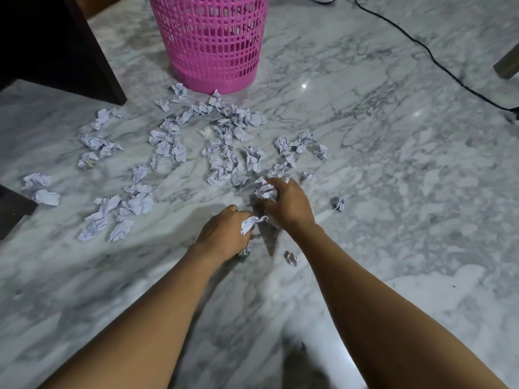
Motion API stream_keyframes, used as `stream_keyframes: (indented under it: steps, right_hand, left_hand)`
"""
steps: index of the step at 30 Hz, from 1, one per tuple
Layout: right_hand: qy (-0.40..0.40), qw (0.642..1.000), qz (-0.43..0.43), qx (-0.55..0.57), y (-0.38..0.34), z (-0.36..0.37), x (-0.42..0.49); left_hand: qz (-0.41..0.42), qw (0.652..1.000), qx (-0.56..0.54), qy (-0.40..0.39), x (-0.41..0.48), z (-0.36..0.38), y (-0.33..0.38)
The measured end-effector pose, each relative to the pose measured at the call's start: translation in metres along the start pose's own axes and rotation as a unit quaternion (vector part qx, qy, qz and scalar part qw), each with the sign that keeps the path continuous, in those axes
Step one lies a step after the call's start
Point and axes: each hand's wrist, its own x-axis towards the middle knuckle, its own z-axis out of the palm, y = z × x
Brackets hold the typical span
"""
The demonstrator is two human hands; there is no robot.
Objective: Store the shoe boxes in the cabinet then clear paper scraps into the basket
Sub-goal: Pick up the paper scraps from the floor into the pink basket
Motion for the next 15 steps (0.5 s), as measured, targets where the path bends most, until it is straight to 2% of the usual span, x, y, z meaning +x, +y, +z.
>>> stream_keyframes:
  steps: [3,7,10,15]
  right_hand:
    - [-0.016,0.998,-0.021,-0.051,-0.004,0.008,-0.001]
    - [-0.014,1.000,-0.018,-0.006,-0.005,0.012,0.002]
    - [-0.022,0.995,0.033,0.093,-0.003,0.003,-0.002]
    - [0.087,0.976,0.019,0.196,0.015,-0.026,-0.010]
  left_hand:
    - [0.005,1.000,-0.015,0.008,-0.004,0.000,-0.002]
    - [0.011,1.000,-0.015,0.009,-0.012,-0.003,-0.003]
    - [0.029,0.999,-0.019,0.002,-0.014,-0.005,0.000]
    - [0.068,0.997,-0.024,-0.026,-0.016,-0.004,0.018]
